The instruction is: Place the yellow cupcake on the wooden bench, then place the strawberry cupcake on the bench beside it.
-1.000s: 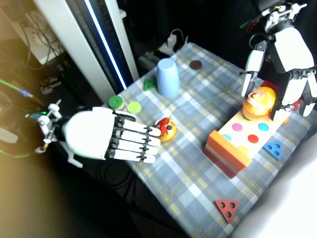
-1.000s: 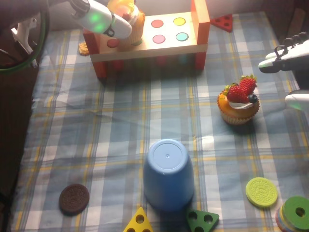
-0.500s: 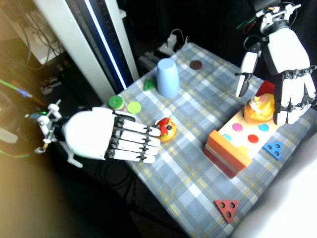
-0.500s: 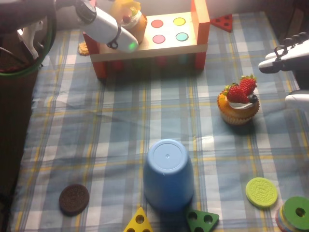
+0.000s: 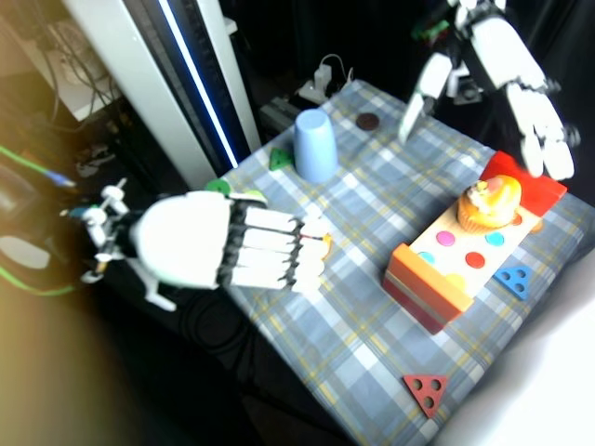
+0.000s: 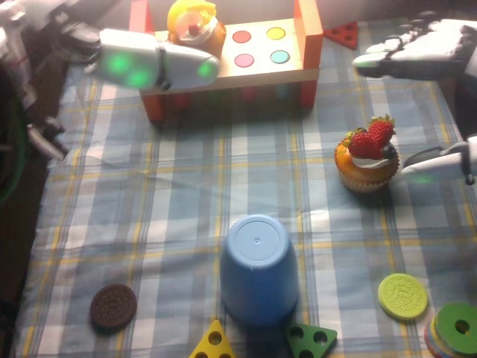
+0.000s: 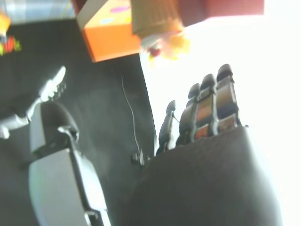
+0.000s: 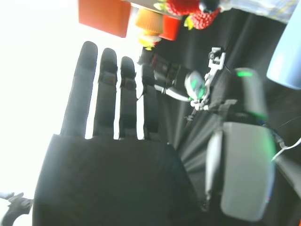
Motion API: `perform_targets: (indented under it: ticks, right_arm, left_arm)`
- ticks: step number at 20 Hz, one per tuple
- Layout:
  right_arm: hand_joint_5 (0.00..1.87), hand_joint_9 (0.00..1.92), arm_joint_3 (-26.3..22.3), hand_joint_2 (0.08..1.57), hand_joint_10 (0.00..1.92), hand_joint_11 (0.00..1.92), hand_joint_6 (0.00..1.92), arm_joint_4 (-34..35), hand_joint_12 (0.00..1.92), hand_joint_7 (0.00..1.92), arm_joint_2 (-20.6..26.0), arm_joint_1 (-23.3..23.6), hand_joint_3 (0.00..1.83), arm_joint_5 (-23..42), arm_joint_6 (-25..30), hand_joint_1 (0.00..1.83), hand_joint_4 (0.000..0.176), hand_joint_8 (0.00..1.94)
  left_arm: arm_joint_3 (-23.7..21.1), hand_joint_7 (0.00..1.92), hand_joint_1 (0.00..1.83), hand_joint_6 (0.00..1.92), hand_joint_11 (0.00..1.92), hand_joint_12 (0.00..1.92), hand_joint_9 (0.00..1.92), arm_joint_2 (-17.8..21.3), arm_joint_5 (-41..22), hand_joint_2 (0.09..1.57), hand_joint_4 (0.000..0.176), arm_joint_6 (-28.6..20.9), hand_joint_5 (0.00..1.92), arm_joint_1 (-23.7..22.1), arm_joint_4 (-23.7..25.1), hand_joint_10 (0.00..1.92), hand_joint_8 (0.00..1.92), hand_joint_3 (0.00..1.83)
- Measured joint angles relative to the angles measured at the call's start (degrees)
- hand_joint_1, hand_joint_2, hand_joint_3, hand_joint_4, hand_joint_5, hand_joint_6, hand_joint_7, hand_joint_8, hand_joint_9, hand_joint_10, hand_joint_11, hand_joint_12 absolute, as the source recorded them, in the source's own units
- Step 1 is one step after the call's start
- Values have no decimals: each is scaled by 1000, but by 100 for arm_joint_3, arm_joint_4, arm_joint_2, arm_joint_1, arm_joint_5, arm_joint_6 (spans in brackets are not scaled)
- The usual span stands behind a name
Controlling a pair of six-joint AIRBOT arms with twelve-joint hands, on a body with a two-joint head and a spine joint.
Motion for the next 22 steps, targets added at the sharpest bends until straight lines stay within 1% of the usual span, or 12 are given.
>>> perform_targets:
  ticks: [3,5,9,10,11,12,13,14,15,20,21,22]
  right_arm:
    - [362,455,240,828,14,70,5,-415,917,426,-238,181,0,-398,361,851,75,6]
    - [347,482,308,863,2,41,0,-629,1025,467,-330,260,1,-667,398,770,105,0]
    - [394,498,481,882,7,30,15,-863,1030,484,-531,415,7,-1150,402,776,78,6]
    - [528,654,520,947,30,89,7,-903,1148,647,-560,426,5,-1274,402,849,35,9]
    - [609,799,538,947,95,185,10,-892,1303,789,-573,426,1,-1314,404,935,27,41]
    - [715,774,544,942,690,312,6,-894,1530,959,-584,428,1,-1355,413,995,22,131]
    - [803,772,551,936,929,407,7,-898,1543,1041,-592,433,0,-1346,450,1059,0,159]
    - [939,839,568,1060,1071,505,580,-901,1577,1082,-614,468,9,-1342,468,1226,0,852]
    - [1024,831,586,1081,1751,635,806,-905,1852,947,-623,505,4,-1342,468,1148,0,1495]
    - [988,722,520,1113,1590,591,958,-1051,1851,861,-584,968,2,-1165,435,1121,0,1274]
    - [922,765,516,1154,1408,675,909,-1084,1732,893,-581,1106,0,-1075,433,1206,0,1344]
    - [925,759,516,1147,1732,765,1037,-1067,1883,763,-581,1294,0,-896,433,1096,0,1541]
  left_arm:
    - [-533,0,911,0,0,0,0,459,-907,823,176,-660,0,721,238,0,0,4]
    - [-643,0,851,0,0,0,0,584,-1346,840,176,-966,0,1005,278,0,0,10]
    - [-682,0,877,0,0,0,0,608,-1613,854,176,-1014,0,1213,31,0,0,12]
    - [-680,8,869,0,36,16,1,608,-1620,841,176,-1025,0,1283,-11,0,3,3]
    - [-680,8,879,0,43,21,0,608,-1600,833,176,-1036,0,1305,-35,0,2,0]
    - [-682,17,924,0,47,24,9,608,-1626,817,176,-1045,0,1331,-74,4,6,0]
    - [-682,18,933,0,55,30,13,608,-1650,813,176,-1056,0,1362,-120,5,5,0]
    - [-682,25,913,0,65,38,21,608,-1663,814,175,-1064,0,1399,-138,7,7,0]
    - [-682,26,899,0,47,33,12,608,-1659,820,176,-1084,0,1425,-149,3,6,0]
    - [-704,46,943,0,36,46,16,664,-1753,803,176,-1429,0,1698,-240,3,7,0]
    - [-704,69,952,0,6,230,43,669,-1757,774,176,-1447,0,1698,-260,4,6,17]
    - [-704,74,956,0,0,313,49,669,-1762,777,176,-1464,0,1698,-264,3,3,13]
